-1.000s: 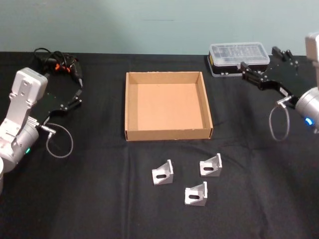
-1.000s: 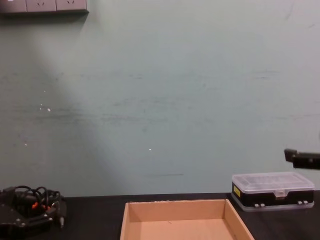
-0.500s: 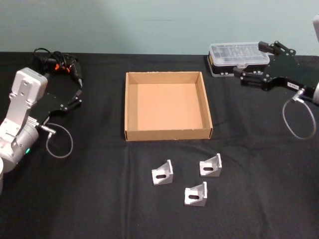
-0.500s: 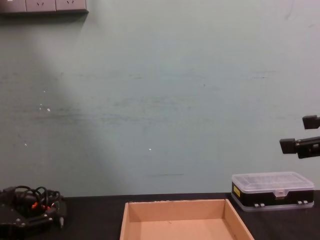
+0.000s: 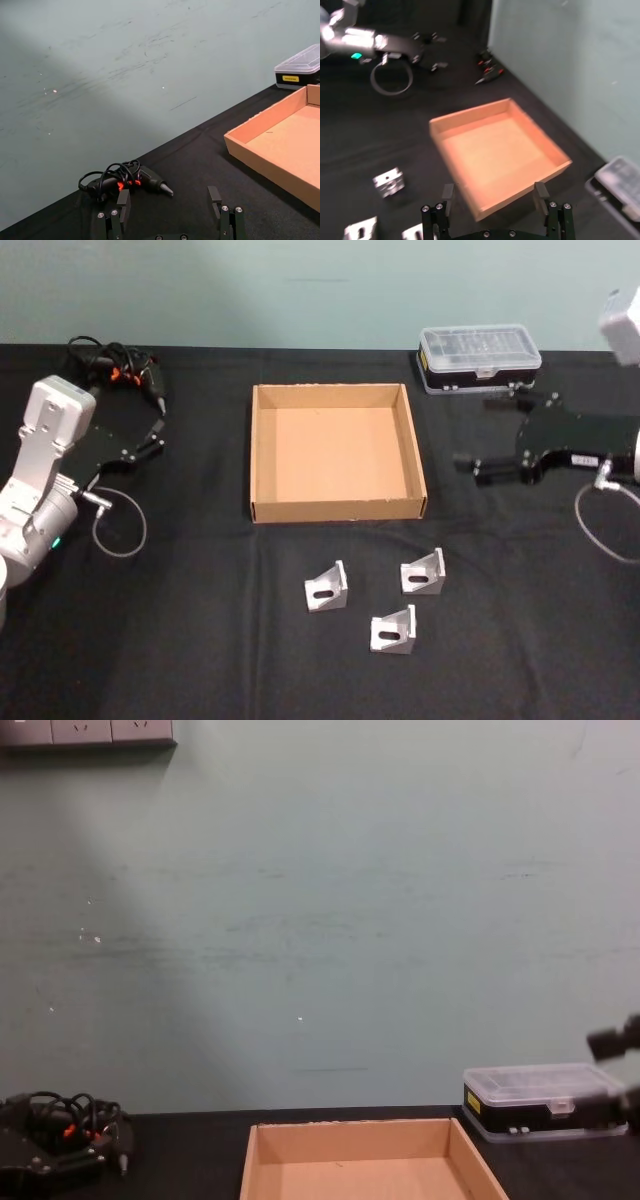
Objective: Use one hand to pick up the angle iron from the table and place it into the box.
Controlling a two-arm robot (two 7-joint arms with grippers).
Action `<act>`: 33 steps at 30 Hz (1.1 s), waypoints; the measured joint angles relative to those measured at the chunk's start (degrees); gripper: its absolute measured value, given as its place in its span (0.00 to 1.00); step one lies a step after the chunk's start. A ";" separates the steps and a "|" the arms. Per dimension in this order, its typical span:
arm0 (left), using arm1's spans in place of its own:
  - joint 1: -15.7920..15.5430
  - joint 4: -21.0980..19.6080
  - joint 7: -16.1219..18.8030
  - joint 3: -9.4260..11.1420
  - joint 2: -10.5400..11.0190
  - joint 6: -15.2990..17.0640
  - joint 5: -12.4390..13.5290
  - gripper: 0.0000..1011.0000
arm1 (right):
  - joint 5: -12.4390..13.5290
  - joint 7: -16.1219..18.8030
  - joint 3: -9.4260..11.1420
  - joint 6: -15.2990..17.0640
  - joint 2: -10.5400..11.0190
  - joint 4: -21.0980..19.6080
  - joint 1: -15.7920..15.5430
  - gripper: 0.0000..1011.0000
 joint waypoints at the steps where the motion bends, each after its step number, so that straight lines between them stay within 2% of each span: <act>1: 0.01 0.00 0.00 0.00 0.00 0.00 0.00 0.99 | 0.01 0.40 -0.42 0.13 0.18 0.10 0.05 0.99; 8: 0.01 0.00 0.00 0.00 0.00 0.00 0.00 0.99 | -0.23 3.38 -4.83 1.00 1.58 1.10 0.17 0.99; 12: 0.01 0.00 0.00 0.00 0.00 0.00 0.00 0.99 | -0.59 4.26 -6.62 1.26 2.06 1.66 0.42 0.99; 26: 0.01 0.00 0.00 0.00 0.00 0.00 0.00 0.99 | -0.65 7.93 -11.44 1.54 3.29 3.52 2.53 0.99; 33: 0.01 0.00 0.00 0.00 0.00 0.00 0.00 0.99 | -2.07 9.36 -14.26 1.14 3.43 4.49 4.24 0.99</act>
